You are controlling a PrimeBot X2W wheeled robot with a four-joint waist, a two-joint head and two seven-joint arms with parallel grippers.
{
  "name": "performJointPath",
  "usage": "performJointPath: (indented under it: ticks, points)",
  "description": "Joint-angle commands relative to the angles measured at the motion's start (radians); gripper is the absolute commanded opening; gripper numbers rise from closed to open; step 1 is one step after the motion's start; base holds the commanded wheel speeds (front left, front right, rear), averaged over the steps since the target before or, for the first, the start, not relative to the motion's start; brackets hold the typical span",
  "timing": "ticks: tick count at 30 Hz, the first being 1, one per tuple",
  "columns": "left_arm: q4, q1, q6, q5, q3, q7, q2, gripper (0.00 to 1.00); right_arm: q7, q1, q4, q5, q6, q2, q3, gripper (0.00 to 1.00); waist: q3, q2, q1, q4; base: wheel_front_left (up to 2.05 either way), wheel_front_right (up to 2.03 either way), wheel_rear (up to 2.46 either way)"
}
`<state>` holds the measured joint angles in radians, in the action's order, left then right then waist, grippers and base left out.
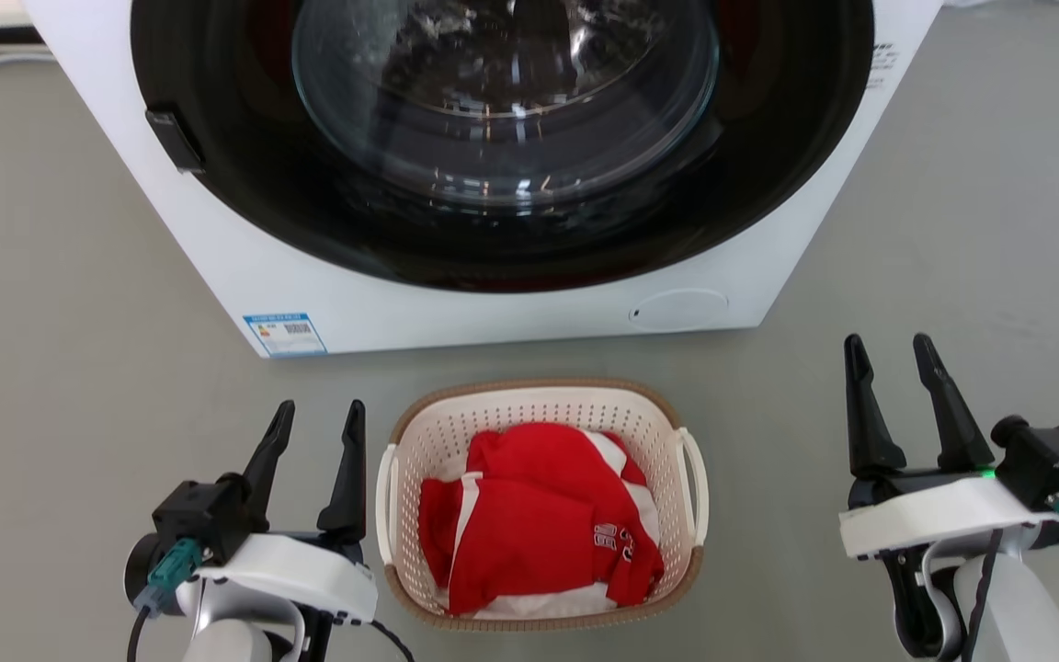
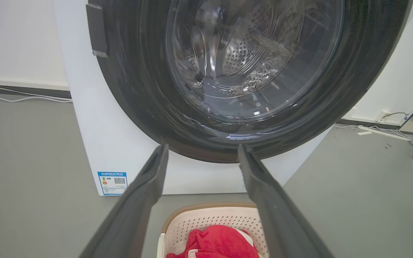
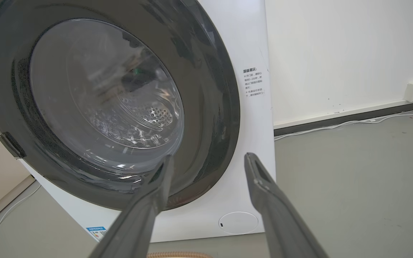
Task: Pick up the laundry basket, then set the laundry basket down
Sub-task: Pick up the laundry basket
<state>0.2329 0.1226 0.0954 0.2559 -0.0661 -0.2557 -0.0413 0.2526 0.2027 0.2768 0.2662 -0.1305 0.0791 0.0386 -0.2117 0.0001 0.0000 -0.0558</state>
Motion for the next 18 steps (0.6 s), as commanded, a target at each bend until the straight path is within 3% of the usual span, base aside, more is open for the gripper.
performJointPath:
  ticks: [1, 18]
  points:
    - [-0.016, 0.041, -0.006, 0.008, 0.026, -0.006, -0.009, 1.0, 0.009, 0.029, -0.017, 0.004, 0.0, 0.004, -0.018, 1.0, -0.019, -0.0001, 0.0, 0.004, 0.0, 0.0, 0.0]
    - [0.174, 0.23, 0.01, 0.011, -0.018, -0.006, -0.009, 1.0, 0.009, 0.159, 0.145, 0.046, 0.0, 0.04, -0.031, 1.0, -0.244, -0.0001, 0.0, 0.034, 0.0, 0.0, 0.0]
